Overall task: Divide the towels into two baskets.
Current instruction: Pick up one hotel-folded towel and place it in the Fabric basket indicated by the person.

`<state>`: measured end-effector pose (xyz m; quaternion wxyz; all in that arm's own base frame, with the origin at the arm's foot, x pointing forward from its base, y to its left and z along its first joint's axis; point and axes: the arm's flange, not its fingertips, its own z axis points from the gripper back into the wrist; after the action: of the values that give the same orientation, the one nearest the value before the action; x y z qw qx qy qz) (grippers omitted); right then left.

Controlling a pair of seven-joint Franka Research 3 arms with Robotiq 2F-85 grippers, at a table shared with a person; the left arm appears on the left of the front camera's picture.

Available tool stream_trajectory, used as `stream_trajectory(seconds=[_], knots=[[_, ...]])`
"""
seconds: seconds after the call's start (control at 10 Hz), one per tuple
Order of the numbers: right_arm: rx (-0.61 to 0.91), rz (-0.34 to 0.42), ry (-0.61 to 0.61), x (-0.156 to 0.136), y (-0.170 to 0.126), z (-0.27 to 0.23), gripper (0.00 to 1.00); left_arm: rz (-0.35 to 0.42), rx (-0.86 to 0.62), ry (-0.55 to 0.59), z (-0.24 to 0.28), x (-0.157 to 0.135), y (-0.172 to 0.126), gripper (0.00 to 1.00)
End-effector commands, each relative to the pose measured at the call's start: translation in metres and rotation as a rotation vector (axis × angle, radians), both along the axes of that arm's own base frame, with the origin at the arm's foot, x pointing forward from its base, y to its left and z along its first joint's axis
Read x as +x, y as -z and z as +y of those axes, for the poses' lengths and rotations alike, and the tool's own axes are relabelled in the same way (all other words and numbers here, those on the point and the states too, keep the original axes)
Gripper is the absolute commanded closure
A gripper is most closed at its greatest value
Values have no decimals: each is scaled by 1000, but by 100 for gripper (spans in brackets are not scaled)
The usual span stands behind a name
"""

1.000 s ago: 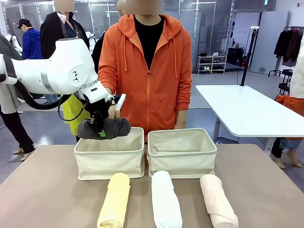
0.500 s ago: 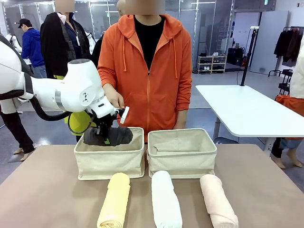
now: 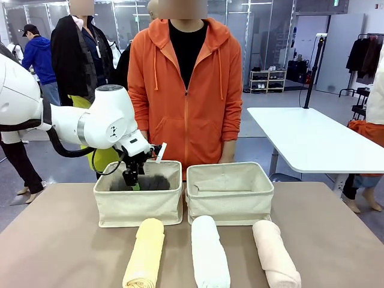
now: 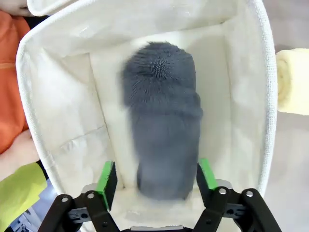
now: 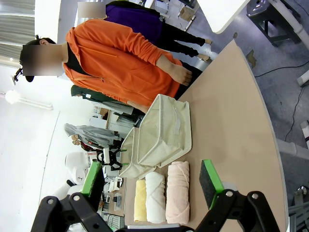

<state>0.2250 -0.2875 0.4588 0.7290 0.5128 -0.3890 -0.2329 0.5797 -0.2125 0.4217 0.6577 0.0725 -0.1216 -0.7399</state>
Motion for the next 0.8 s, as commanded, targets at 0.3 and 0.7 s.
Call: stream_trajectory(seconds=[0.3,0.7], knots=[[13,-14,3,-3,-3,1,0,2,-6,10,7,-12,-16,0],[13,-14,3,-3,-3,1,0,-8,0,-7,2,2,-4,0]])
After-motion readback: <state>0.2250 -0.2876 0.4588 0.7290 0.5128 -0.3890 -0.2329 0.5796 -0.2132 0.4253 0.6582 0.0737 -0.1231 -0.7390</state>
